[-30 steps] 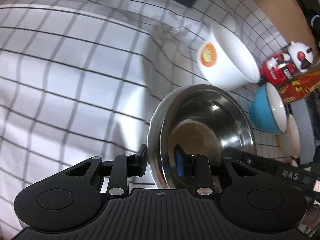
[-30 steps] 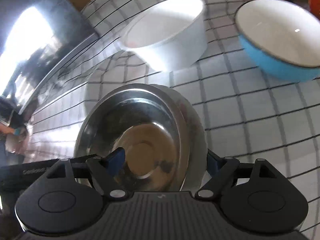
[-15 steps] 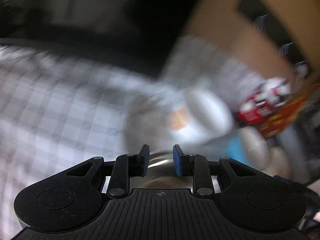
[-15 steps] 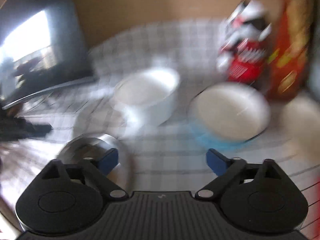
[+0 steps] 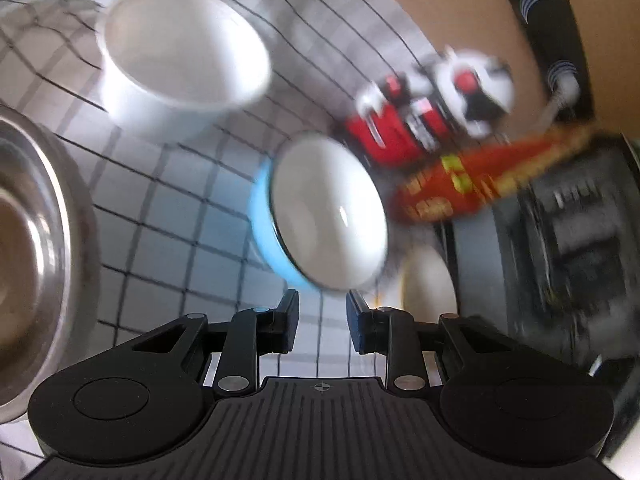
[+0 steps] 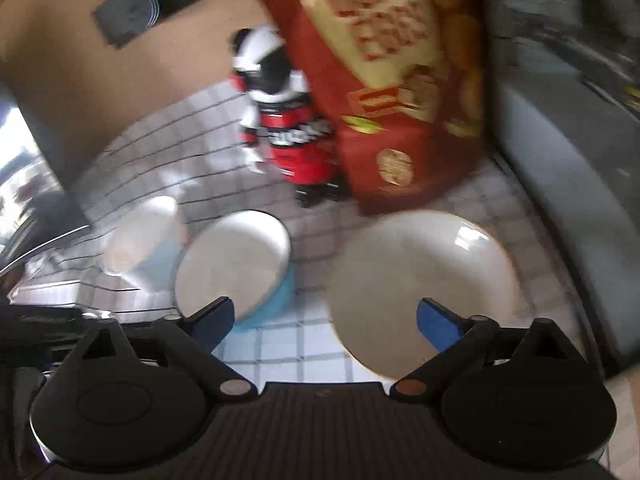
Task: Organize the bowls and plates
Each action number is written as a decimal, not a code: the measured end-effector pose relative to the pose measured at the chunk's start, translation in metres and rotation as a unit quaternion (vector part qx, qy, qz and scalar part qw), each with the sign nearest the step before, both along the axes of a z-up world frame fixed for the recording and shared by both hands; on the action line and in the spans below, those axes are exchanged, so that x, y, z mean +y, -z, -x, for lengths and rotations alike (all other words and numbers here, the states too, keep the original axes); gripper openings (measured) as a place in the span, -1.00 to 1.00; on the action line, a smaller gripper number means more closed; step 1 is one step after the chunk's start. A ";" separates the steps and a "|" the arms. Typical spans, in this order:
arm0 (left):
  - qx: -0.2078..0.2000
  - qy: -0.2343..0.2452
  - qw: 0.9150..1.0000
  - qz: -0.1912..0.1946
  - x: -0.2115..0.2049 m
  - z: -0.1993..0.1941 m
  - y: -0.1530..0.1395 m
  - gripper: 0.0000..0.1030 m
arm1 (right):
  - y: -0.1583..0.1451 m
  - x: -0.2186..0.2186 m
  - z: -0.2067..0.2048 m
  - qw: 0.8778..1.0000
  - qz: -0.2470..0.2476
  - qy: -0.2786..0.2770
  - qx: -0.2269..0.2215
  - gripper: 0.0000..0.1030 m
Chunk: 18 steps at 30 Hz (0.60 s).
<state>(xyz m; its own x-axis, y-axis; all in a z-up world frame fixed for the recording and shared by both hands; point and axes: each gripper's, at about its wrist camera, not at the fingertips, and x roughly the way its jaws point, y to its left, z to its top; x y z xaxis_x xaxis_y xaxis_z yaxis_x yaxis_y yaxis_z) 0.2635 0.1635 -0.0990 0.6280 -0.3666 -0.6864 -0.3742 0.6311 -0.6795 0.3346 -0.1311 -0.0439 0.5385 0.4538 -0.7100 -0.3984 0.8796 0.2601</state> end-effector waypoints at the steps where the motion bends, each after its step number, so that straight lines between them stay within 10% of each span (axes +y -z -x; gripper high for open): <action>1: -0.002 -0.013 1.000 -0.006 0.002 -0.001 -0.003 -0.43 | 0.000 0.012 -0.007 1.000 0.003 -0.011 -0.002 0.68; 18: 0.059 -0.036 0.996 -0.048 0.017 -0.065 0.021 -0.40 | 0.054 0.114 -0.103 0.990 0.037 -0.113 0.074 0.02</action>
<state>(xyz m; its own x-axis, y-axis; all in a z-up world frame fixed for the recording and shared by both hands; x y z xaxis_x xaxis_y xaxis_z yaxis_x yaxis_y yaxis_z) 0.3283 0.1808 -0.1202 0.5625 -0.2520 -0.7875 -0.4951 0.6601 -0.5649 0.4378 -0.0171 -0.0976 0.3174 0.4943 -0.8093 -0.5493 0.7915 0.2680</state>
